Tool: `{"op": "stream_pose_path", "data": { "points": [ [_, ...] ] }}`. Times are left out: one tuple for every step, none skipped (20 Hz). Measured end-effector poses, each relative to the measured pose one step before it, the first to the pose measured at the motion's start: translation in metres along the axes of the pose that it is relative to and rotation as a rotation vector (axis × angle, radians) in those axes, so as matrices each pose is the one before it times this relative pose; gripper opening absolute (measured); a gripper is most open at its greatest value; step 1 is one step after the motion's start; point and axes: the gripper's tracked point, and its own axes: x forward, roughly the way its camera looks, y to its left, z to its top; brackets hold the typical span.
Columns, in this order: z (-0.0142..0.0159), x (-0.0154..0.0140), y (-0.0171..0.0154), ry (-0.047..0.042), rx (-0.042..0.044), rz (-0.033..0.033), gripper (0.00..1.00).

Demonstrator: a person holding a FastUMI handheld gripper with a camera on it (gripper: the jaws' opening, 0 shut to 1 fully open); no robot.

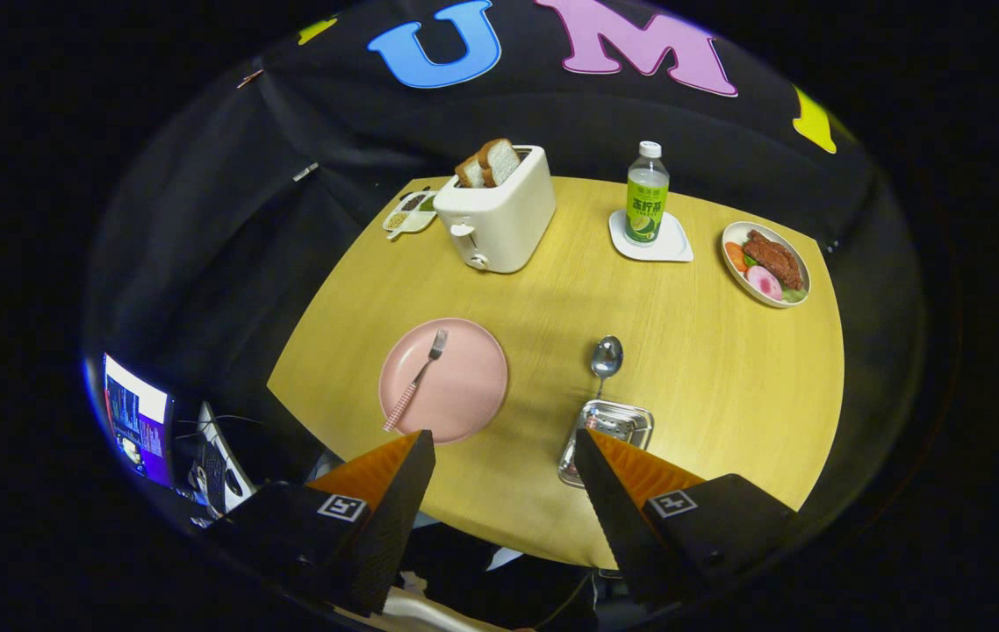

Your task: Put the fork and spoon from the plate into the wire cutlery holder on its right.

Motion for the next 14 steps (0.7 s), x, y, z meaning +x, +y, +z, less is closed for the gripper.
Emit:
{"op": "stream_pose_path", "data": {
  "points": [
    [0.0024, 0.00762, 0.01288, -0.01132, 0.00779, 0.01564, 1.0],
    [0.00212, 0.00815, 0.01215, -0.00751, 0.01405, 0.01391, 1.0],
    [0.00184, 0.00953, 0.01143, -0.0063, 0.01439, 0.01214, 0.99],
    [0.00085, 0.01039, 0.00924, -0.00355, 0.01073, 0.00567, 0.99],
    [-0.00186, 0.01249, 0.00783, 0.00681, 0.00746, 0.00333, 1.0],
    [-0.00334, 0.01343, 0.00755, 0.01578, 0.00685, 0.00708, 1.0],
    [-0.00598, 0.01404, 0.00721, 0.02374, 0.00925, 0.00322, 1.0],
    [-0.00541, 0.0146, 0.00553, 0.02409, 0.0098, 0.00277, 1.0],
    [-0.00599, 0.01489, 0.00275, 0.02508, 0.00596, -0.00309, 0.99],
    [-0.00666, 0.01525, 0.00321, 0.03064, 0.00408, -0.00618, 1.0],
    [-0.00521, 0.01472, 0.00202, 0.02343, 0.00087, -0.0067, 1.0],
    [-0.00467, 0.01326, 0.00078, 0.01867, 0.00295, -0.01039, 0.99],
    [-0.00442, 0.01248, 0.00116, 0.01876, 0.00632, -0.00902, 1.0],
    [-0.00372, 0.01143, 0.00163, 0.01559, 0.00698, -0.00709, 1.0]
  ]
}}
